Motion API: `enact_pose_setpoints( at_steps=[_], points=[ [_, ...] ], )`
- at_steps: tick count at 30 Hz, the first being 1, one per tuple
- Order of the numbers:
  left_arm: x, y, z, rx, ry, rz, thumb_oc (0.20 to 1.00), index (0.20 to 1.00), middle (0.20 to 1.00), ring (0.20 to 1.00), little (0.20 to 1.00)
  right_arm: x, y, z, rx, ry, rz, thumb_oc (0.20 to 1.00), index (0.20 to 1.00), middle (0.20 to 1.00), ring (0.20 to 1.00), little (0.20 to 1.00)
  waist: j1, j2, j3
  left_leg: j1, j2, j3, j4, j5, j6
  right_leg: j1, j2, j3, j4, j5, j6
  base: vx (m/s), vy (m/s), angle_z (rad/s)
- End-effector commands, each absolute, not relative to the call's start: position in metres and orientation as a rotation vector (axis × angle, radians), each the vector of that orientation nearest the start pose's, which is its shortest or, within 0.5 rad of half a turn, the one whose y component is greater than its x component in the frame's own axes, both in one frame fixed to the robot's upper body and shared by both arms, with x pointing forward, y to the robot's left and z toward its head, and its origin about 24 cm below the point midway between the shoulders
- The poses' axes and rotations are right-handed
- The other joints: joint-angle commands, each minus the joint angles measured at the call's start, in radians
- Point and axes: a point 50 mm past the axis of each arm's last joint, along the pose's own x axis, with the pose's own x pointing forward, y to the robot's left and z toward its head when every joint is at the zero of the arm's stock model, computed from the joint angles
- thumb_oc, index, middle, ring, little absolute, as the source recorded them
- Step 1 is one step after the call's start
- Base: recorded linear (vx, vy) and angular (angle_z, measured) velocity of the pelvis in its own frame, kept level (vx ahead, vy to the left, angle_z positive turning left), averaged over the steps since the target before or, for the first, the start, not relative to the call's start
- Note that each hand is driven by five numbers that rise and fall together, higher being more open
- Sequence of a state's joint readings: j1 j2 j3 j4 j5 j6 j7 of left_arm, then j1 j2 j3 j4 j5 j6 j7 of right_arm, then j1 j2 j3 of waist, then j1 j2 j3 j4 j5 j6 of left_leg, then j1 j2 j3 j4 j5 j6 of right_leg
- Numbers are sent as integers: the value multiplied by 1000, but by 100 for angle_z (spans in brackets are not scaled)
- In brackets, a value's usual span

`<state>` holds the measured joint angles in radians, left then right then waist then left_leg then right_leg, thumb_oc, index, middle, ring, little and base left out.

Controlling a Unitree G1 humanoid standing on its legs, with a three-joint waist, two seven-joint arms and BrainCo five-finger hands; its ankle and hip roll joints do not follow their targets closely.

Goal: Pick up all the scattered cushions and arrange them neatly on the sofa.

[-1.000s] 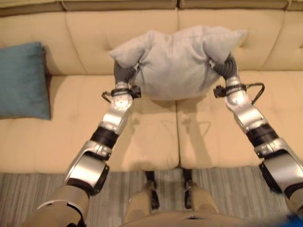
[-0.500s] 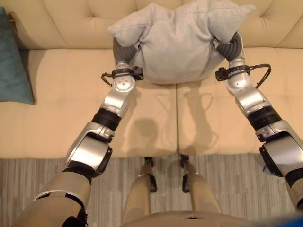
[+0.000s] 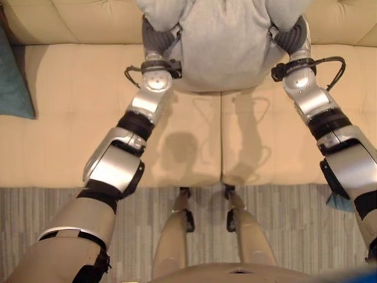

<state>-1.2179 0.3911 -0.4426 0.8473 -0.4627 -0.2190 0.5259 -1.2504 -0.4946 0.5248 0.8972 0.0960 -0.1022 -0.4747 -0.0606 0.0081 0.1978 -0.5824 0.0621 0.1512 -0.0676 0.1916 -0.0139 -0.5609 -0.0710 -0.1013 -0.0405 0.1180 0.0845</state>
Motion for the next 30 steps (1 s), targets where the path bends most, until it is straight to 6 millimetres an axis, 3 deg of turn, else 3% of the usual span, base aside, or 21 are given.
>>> enact_pose_setpoints(
  at_steps=[1,3,7,9,10,14,15,22,25,27,29,30],
  points=[
    [390,96,350,135,-790,94,1000,1000,1000,1000,1000,403,-100,325,-694,-733,-143,1000,1000,1000,1000,1000,8,-6,20,-20,-8,-31,28,-13,-99,-56,-45,17,-15,80,97,-5,21,-3],
    [390,102,353,144,-794,113,1000,1000,1000,1000,1000,405,-104,324,-707,-715,-165,1000,1000,1000,1000,1000,10,-4,20,-23,-10,-32,30,-14,-98,-59,-46,17,-15,81,96,0,0,0],
    [392,150,365,227,-793,261,1000,1000,1000,1000,1000,410,-139,331,-787,-668,-316,1000,1000,1000,1000,1000,17,4,16,-36,-17,-39,39,-17,-99,-65,-52,15,-19,86,98,0,0,0],
    [393,157,364,222,-782,281,1000,1000,1000,1000,1000,410,-147,332,-779,-658,-346,1000,1000,1000,1000,1000,18,6,13,-35,-17,-40,37,-17,-98,-64,-53,14,-19,87,98,0,0,0],
    [393,176,365,216,-765,332,1000,1000,1000,1000,1000,409,-163,336,-780,-643,-412,1000,1000,1000,1000,1000,19,8,10,-33,-18,-41,36,-19,-99,-62,-53,13,-22,87,98,0,0,0],
    [389,199,370,207,-763,397,1000,1000,1000,1000,1000,406,-182,344,-768,-638,-487,1000,1000,1000,1000,1000,21,8,3,-32,-20,-45,35,-21,-97,-60,-54,11,-25,89,99,16,8,2],
    [386,215,371,209,-753,442,1000,1000,1000,1000,1000,404,-193,350,-762,-631,-523,1000,1000,1000,1000,1000,23,7,-2,-28,-21,-46,29,-21,-97,-57,-54,10,-28,90,101,23,7,3],
    [378,253,371,251,-730,523,1000,1000,1000,1000,1000,398,-221,352,-738,-602,-567,1000,1000,1000,1000,1000,29,5,-4,-2,-22,-46,19,-22,-97,-36,-53,8,-32,89,100,11,5,2],
    [375,259,363,242,-741,509,1000,1000,1000,1000,1000,397,-236,342,-716,-571,-565,1000,1000,1000,1000,1000,29,0,-3,19,-22,-42,30,-33,-96,-11,-56,5,-32,84,98,0,0,0],
    [372,257,341,232,-745,451,1000,1000,1000,1000,1000,394,-243,324,-714,-562,-524,1000,1000,1000,1000,1000,29,-2,-4,52,-23,-41,34,-43,-95,22,-57,3,-31,78,96,0,0,0],
    [369,255,333,236,-759,431,1000,1000,1000,1000,1000,392,-247,315,-748,-551,-504,1000,1000,1000,1000,1000,30,-4,-6,69,-23,-38,36,-47,-95,39,-58,1,-30,73,95,12,-4,2],
    [365,256,298,223,-712,390,1000,1000,1000,1000,1000,387,-251,290,-750,-534,-464,1000,1000,1000,1000,1000,29,-9,-6,110,-23,-34,41,-63,-93,77,-57,-3,-24,61,92,43,-9,4]
  ],
)
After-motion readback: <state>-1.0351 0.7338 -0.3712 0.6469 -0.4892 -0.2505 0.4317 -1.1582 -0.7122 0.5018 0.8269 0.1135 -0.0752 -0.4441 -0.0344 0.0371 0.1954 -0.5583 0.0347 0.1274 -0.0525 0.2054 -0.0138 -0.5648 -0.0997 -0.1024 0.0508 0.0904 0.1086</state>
